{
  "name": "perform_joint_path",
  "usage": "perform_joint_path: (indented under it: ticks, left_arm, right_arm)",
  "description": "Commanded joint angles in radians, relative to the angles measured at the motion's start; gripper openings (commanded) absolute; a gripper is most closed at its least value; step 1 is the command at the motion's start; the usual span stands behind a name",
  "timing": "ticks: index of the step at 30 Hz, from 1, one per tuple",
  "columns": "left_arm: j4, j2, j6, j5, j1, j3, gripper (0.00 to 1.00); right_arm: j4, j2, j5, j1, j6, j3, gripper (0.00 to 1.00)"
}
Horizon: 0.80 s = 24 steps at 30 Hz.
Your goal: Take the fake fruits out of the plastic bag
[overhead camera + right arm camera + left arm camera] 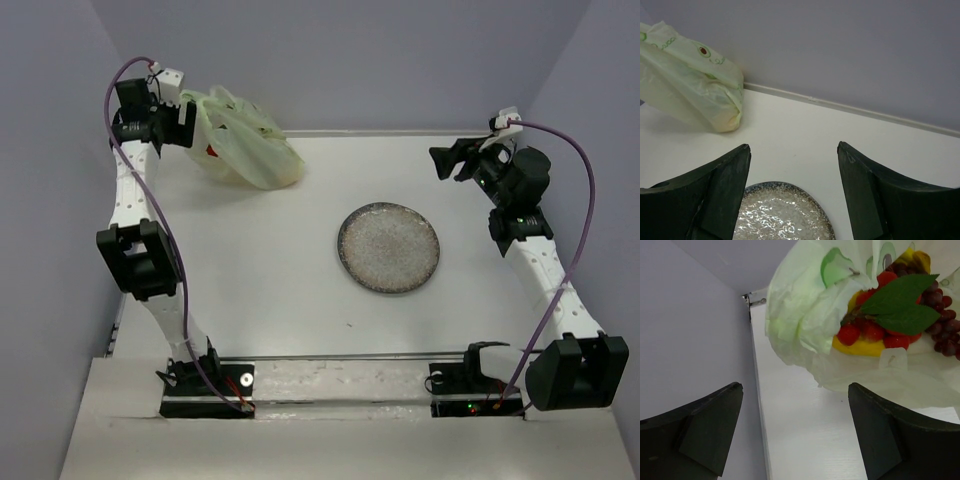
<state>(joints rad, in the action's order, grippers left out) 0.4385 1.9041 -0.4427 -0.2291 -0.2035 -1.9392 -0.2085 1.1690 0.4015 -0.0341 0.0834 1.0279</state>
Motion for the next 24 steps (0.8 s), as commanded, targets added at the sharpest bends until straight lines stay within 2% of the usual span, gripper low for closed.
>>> perform_joint_path:
  ticks: [1,4,6,9,10,11,12,14,17,20,21,23,24]
  left_arm:
    - [-0.107,0.031,0.030,0.033,0.001,-0.064,0.99]
    - [-0.132,0.162,0.105,0.047,0.012,-0.213,0.99]
    - [-0.142,0.231,0.116,-0.007,0.019,-0.286,0.99]
    - [-0.182,0.280,0.119,-0.024,0.045,-0.310,0.99]
    - [-0.202,0.285,0.133,-0.024,0.049,-0.308,0.94]
    - [-0.208,0.285,0.140,-0.054,0.049,-0.308,0.84]
    - [-0.211,0.280,0.153,-0.070,0.050,-0.303,0.45]
    - [-0.216,0.259,0.186,-0.117,0.049,-0.267,0.00]
    - [-0.218,0.162,0.216,-0.197,0.056,-0.187,0.00]
    - [-0.219,-0.002,0.236,-0.269,0.082,-0.008,0.00]
    - [-0.222,-0.096,0.230,-0.273,0.102,0.107,0.00]
    - [-0.222,-0.189,0.220,-0.268,0.127,0.275,0.00]
    - [-0.219,-0.270,0.216,-0.259,0.139,0.323,0.00]
  right_arm:
    - [0.001,-0.022,0.020,-0.007,0.018,0.037,0.76]
    - [0.001,-0.019,0.022,-0.007,0.021,0.058,0.77]
    - [0.001,-0.012,0.011,-0.007,0.007,0.069,0.77]
    - [0.004,-0.002,-0.010,-0.016,0.004,0.084,0.75]
    - [0.009,0.007,-0.010,-0.016,0.013,0.090,0.75]
    - [0.009,0.017,-0.010,-0.016,0.019,0.096,0.74]
    - [0.015,0.023,-0.010,-0.036,0.024,0.110,0.72]
    - [0.035,0.056,-0.029,-0.075,0.016,0.132,0.71]
    - [0.099,0.119,-0.085,-0.212,-0.030,0.190,0.71]
    - [0.115,0.190,-0.154,-0.363,-0.045,0.236,0.72]
    - [0.100,0.210,-0.155,-0.390,-0.027,0.248,0.75]
    - [0.074,0.253,-0.174,-0.476,-0.016,0.285,0.75]
    - [0.040,0.303,-0.182,-0.504,-0.014,0.300,0.77]
